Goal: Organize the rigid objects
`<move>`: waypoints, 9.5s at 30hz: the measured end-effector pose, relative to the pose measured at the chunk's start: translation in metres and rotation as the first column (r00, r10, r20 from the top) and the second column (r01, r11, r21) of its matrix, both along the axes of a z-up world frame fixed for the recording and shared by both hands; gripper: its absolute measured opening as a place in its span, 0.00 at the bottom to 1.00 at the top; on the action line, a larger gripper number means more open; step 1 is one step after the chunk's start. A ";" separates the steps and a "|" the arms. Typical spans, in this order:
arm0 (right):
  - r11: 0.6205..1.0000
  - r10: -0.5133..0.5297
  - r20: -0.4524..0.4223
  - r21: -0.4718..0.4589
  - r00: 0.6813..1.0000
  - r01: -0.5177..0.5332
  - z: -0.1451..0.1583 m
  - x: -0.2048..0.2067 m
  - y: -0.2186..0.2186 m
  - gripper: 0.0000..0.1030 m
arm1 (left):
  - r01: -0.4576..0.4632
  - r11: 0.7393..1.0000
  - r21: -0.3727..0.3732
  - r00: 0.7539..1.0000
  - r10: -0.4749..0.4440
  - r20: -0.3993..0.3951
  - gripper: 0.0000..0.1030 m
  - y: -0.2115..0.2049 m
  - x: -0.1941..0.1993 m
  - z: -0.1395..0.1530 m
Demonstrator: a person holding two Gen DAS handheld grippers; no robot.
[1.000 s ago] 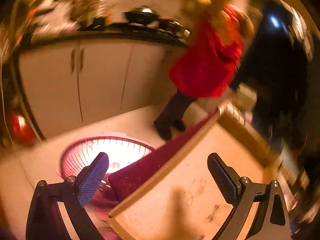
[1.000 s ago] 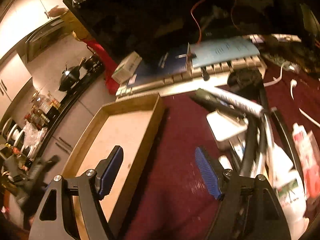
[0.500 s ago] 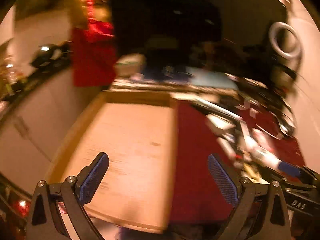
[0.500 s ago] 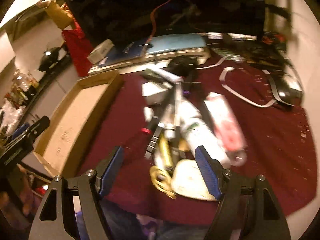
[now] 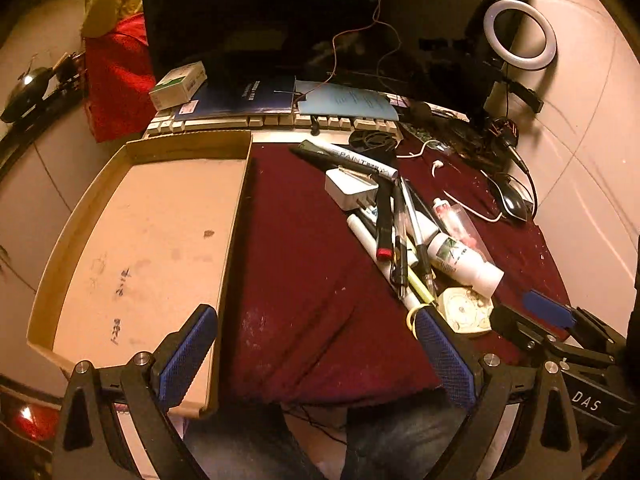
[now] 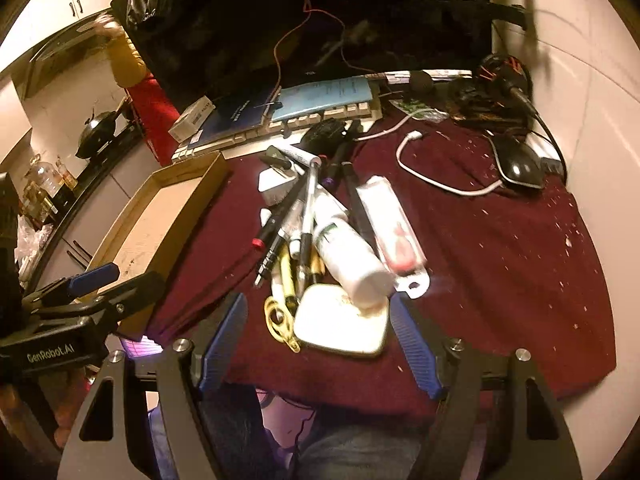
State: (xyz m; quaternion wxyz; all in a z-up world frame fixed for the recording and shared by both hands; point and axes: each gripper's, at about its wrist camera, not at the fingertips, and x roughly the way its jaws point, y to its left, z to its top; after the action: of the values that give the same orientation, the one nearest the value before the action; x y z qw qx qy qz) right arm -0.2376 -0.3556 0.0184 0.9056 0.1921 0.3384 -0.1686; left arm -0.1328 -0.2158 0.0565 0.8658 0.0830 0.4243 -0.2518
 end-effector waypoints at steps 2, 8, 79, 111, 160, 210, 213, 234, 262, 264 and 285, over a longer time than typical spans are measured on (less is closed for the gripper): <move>1.000 -0.010 0.001 0.012 1.000 0.010 -0.003 -0.006 0.002 0.71 | 0.009 1.000 0.000 1.000 -0.009 -0.010 0.97 -0.004 -0.003 -0.005; 1.000 -0.017 0.010 0.025 1.000 0.017 -0.006 -0.017 0.004 0.65 | 0.047 0.999 -0.008 0.998 -0.047 -0.038 0.97 -0.015 -0.010 -0.006; 0.993 0.107 -0.010 0.059 0.994 -0.106 -0.029 0.051 -0.052 0.32 | -0.127 0.986 -0.107 0.909 0.073 -0.410 0.09 -0.108 0.210 -0.036; 0.913 0.400 0.089 0.047 0.912 -0.405 -0.003 0.184 0.138 0.32 | -0.370 0.918 -0.139 0.894 0.311 -0.322 0.09 0.148 0.136 -0.025; 0.898 0.431 0.158 0.023 0.888 -0.440 0.005 0.068 0.086 0.63 | -0.189 0.977 -0.097 0.978 0.179 -0.105 0.70 0.070 0.056 0.005; 0.999 -0.025 -0.017 0.024 1.000 0.025 -0.025 0.051 -0.086 0.44 | 0.175 0.982 0.074 0.971 -0.160 -0.177 0.43 -0.132 0.105 -0.037; 1.000 -0.017 -0.026 0.022 1.000 0.018 -0.029 0.054 -0.086 0.44 | 0.197 0.975 0.101 0.969 -0.178 -0.174 0.37 -0.141 0.105 -0.041; 0.999 -0.031 -0.023 0.035 0.999 0.032 -0.035 0.051 -0.093 0.28 | 0.231 0.965 0.125 0.964 -0.209 -0.165 0.16 -0.125 0.088 -0.046; 0.916 0.343 0.201 0.143 0.918 -0.374 0.035 0.162 0.062 0.25 | -0.316 0.936 -0.158 0.944 0.292 -0.156 0.14 0.119 0.102 0.000; 0.912 0.358 0.183 0.143 0.916 -0.385 0.033 0.181 0.069 0.25 | -0.322 0.935 -0.145 0.940 0.298 -0.167 0.14 0.119 0.107 -0.010; 0.924 0.382 -0.089 0.021 0.920 -0.382 -0.025 0.281 0.109 0.27 | -0.383 0.924 0.011 0.914 0.381 -0.142 0.14 0.121 0.128 -0.047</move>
State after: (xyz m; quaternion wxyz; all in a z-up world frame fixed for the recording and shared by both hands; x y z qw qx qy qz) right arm 0.0435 -0.2464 -0.0066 0.9043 0.1162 0.4107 0.0030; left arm -0.0051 -0.0951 0.0093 0.8667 -0.0268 0.4905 -0.0867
